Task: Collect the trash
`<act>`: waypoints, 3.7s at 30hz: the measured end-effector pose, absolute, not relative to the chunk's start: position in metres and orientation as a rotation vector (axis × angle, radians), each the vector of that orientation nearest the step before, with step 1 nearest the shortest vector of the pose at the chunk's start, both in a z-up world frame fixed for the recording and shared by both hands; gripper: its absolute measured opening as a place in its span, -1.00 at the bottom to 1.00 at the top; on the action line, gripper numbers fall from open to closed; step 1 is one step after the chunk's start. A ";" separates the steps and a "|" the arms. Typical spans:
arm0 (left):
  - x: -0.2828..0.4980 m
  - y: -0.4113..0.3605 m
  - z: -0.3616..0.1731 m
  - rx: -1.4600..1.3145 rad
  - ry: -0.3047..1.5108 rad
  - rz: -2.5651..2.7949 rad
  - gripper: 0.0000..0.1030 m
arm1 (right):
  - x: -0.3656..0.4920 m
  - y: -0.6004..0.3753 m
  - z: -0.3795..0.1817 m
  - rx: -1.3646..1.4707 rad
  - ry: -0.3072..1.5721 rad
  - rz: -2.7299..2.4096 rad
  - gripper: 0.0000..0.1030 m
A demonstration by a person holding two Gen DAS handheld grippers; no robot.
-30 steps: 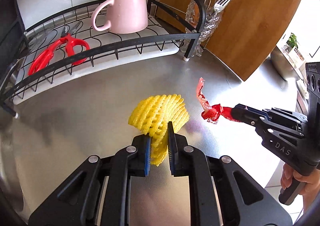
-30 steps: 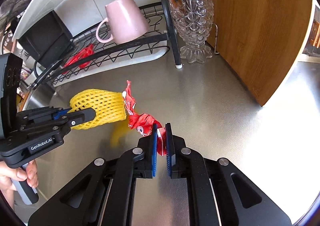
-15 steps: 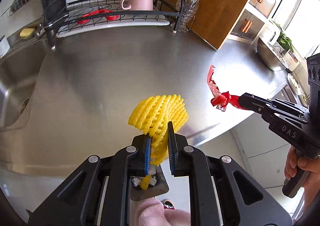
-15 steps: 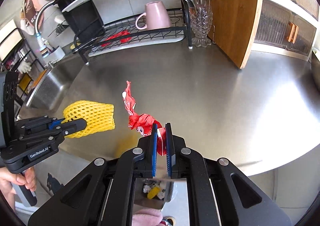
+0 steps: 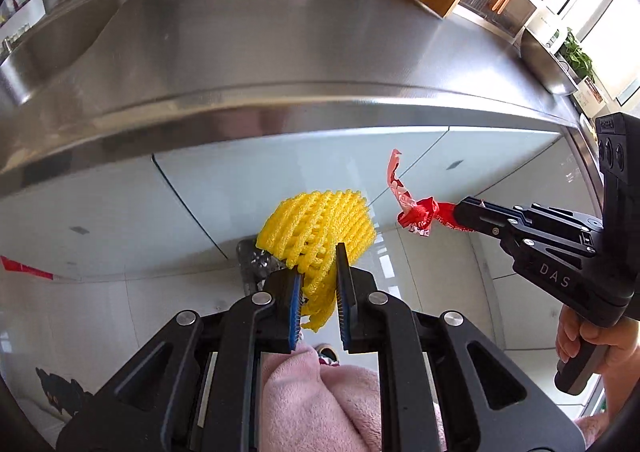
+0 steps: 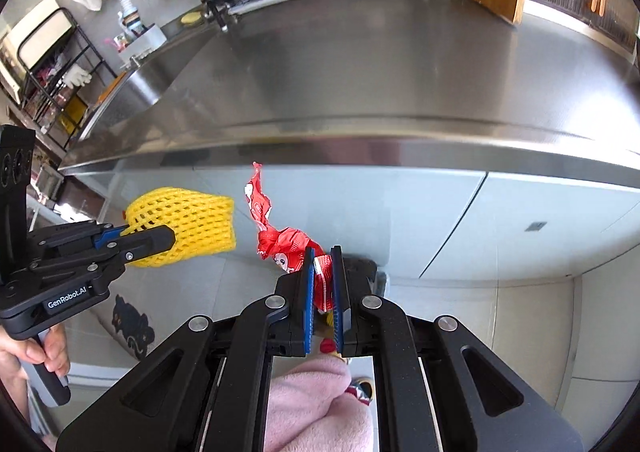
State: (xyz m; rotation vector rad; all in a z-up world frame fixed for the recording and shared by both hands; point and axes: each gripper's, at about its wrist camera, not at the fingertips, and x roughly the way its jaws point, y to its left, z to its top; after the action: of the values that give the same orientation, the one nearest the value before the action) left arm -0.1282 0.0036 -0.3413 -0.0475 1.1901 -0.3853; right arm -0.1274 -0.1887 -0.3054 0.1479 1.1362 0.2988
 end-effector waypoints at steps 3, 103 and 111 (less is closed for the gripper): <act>-0.133 0.007 -0.371 -0.054 1.239 -0.376 -0.74 | -0.132 -0.181 -0.329 0.144 1.186 0.293 -0.83; -0.110 0.020 -0.037 0.000 0.522 -0.145 0.85 | -0.092 -0.208 -0.011 0.026 0.597 -0.060 0.94; -0.110 0.018 -0.022 0.008 0.501 -0.136 0.85 | -0.101 -0.213 0.012 0.043 0.547 -0.054 0.94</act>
State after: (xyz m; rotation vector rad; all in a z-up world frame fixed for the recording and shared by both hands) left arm -0.1105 0.0178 -0.0220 0.0076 0.5009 -0.1360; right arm -0.1008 -0.2131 0.0119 0.0432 0.5475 -0.0542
